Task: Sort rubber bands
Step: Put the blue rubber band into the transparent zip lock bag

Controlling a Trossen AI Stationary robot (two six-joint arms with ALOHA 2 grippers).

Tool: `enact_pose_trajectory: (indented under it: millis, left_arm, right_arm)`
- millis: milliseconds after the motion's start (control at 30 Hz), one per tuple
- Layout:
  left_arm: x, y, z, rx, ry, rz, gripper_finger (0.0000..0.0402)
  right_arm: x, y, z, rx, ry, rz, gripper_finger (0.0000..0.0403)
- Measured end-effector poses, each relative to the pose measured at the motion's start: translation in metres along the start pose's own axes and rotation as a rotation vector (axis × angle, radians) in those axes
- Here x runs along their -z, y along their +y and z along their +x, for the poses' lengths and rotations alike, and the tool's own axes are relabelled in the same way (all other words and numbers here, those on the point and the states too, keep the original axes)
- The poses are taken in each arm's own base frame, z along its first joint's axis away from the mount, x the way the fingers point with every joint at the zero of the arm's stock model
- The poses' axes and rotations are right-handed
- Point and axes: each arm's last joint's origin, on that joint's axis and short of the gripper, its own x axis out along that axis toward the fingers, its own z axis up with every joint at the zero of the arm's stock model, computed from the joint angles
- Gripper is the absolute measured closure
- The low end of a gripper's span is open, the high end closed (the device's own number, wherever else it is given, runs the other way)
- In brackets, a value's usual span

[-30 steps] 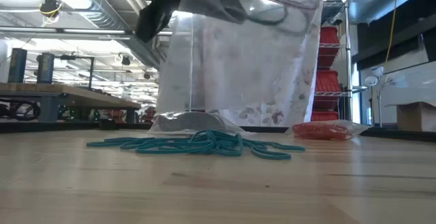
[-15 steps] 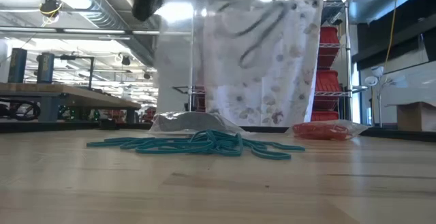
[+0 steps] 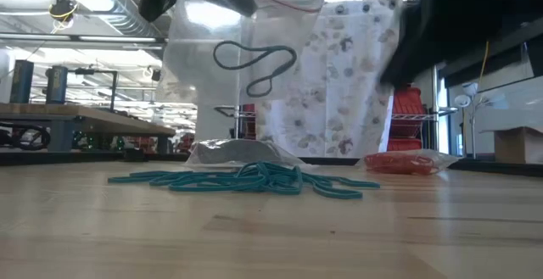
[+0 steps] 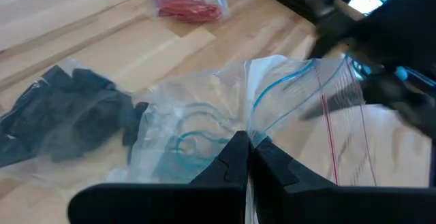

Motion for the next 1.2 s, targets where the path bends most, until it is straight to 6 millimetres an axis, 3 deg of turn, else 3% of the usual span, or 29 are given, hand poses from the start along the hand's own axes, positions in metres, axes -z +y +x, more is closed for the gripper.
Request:
enact_pose_trajectory:
  millis: [167, 400, 933, 1067, 1200]
  left_arm:
    - [0.000, 0.000, 0.000, -0.002, 0.000, 0.006, 0.0401]
    - [0.000, 0.001, 0.000, -0.003, 0.001, 0.015, 0.0401]
    - [0.000, 0.000, 0.000, 0.002, -0.001, 0.030, 0.0401]
    - [0.000, -0.001, 0.000, 0.004, -0.002, 0.029, 0.0401]
    - [0.000, -0.001, 0.000, 0.006, -0.003, 0.027, 0.0401]
  right_arm:
    - [0.018, -0.029, 0.039, -0.040, -0.031, 0.252, 0.0240]
    - [0.031, -0.057, 0.060, -0.052, -0.010, 0.476, 0.0239]
    - [0.037, -0.046, 0.098, 0.003, -0.094, 0.468, 0.0243]
    - [0.039, -0.045, 0.103, 0.054, -0.074, 0.418, 0.0283]
    - [0.038, -0.044, 0.104, 0.058, -0.061, 0.364, 0.0371]
